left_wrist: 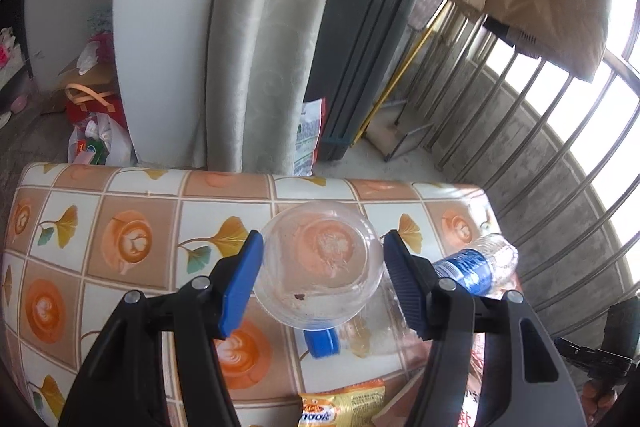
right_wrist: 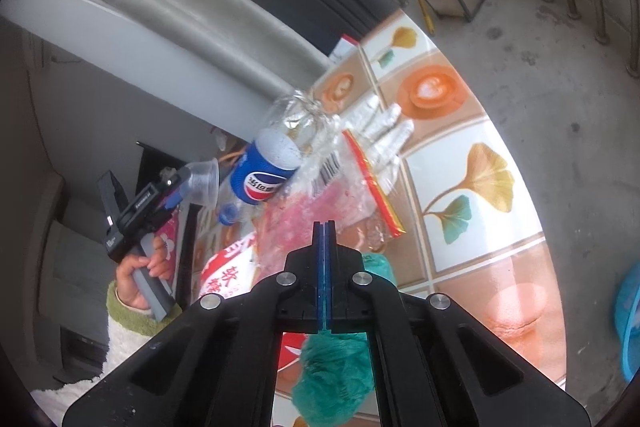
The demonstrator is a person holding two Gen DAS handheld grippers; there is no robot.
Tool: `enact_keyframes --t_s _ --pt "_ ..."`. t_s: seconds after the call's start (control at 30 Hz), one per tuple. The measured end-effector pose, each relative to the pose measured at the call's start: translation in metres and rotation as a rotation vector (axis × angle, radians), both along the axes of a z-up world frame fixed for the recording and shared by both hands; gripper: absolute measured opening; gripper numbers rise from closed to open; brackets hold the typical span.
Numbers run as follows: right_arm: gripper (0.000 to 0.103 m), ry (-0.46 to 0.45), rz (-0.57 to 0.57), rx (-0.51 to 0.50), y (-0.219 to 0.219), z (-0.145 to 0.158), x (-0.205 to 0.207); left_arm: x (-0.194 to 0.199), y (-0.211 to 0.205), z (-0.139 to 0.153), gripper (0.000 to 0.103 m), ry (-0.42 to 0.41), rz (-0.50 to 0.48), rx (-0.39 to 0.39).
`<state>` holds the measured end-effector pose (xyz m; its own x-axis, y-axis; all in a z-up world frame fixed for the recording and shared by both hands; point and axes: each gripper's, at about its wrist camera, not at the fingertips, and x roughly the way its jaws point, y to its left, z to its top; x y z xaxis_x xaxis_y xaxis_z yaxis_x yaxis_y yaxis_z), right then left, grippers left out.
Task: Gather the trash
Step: 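Grasp the clear plastic cup with the left gripper while the right gripper grasps the orange wrapper strip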
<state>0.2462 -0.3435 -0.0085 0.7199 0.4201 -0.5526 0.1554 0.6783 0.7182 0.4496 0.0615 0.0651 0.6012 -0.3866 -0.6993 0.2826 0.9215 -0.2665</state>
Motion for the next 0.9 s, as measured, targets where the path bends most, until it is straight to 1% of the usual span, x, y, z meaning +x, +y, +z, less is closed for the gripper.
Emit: enact_keyframes --t_s 0.07,0.13,0.17,0.2,0.23,0.37,0.43,0.47,0.53,0.57,0.63,0.73,0.8,0.9 --pt "0.0 -0.01 -0.009 0.001 -0.002 0.002 -0.003 -0.005 0.008 0.003 0.06 -0.008 0.015 -0.015" --pt "0.007 0.0 -0.027 0.022 -0.008 0.0 -0.002 -0.009 0.015 0.005 0.06 -0.013 0.028 -0.03" --pt "0.012 0.016 -0.039 0.041 -0.012 -0.004 -0.001 -0.01 0.018 0.006 0.06 -0.015 0.034 -0.034" --pt "0.032 0.03 -0.048 0.059 -0.016 -0.008 0.001 -0.011 0.022 0.005 0.06 -0.016 0.045 -0.037" --pt "0.046 0.041 -0.06 0.077 -0.02 -0.012 0.003 -0.012 0.024 0.005 0.06 -0.015 0.048 -0.041" --pt "0.047 0.074 -0.039 0.117 -0.022 -0.024 0.015 -0.012 0.03 0.001 0.06 -0.011 0.056 -0.043" --pt "0.046 0.096 -0.02 0.116 -0.02 -0.029 0.022 -0.01 0.031 0.001 0.06 -0.018 0.062 -0.046" --pt "0.044 0.104 -0.016 0.112 -0.017 -0.031 0.024 -0.009 0.033 0.002 0.06 -0.023 0.063 -0.05" --pt "0.028 0.105 0.0 0.11 -0.013 -0.031 0.025 -0.005 0.032 0.005 0.06 -0.038 0.064 -0.057" --pt "0.025 0.106 0.003 0.11 -0.012 -0.031 0.025 -0.001 0.03 0.008 0.06 -0.043 0.063 -0.062" --pt "0.004 0.101 0.008 0.11 -0.01 -0.031 0.024 0.007 0.025 0.012 0.06 -0.054 0.058 -0.066" --pt "0.0 0.084 0.016 0.107 -0.008 -0.03 0.021 0.027 0.009 0.017 0.06 -0.07 0.039 -0.046" --pt "0.0 0.068 0.017 0.102 -0.006 -0.025 0.017 0.046 -0.005 0.017 0.06 -0.058 0.022 -0.044" --pt "0.0 0.04 0.019 0.095 0.001 -0.016 0.012 0.061 -0.02 0.016 0.06 -0.056 0.012 -0.033"
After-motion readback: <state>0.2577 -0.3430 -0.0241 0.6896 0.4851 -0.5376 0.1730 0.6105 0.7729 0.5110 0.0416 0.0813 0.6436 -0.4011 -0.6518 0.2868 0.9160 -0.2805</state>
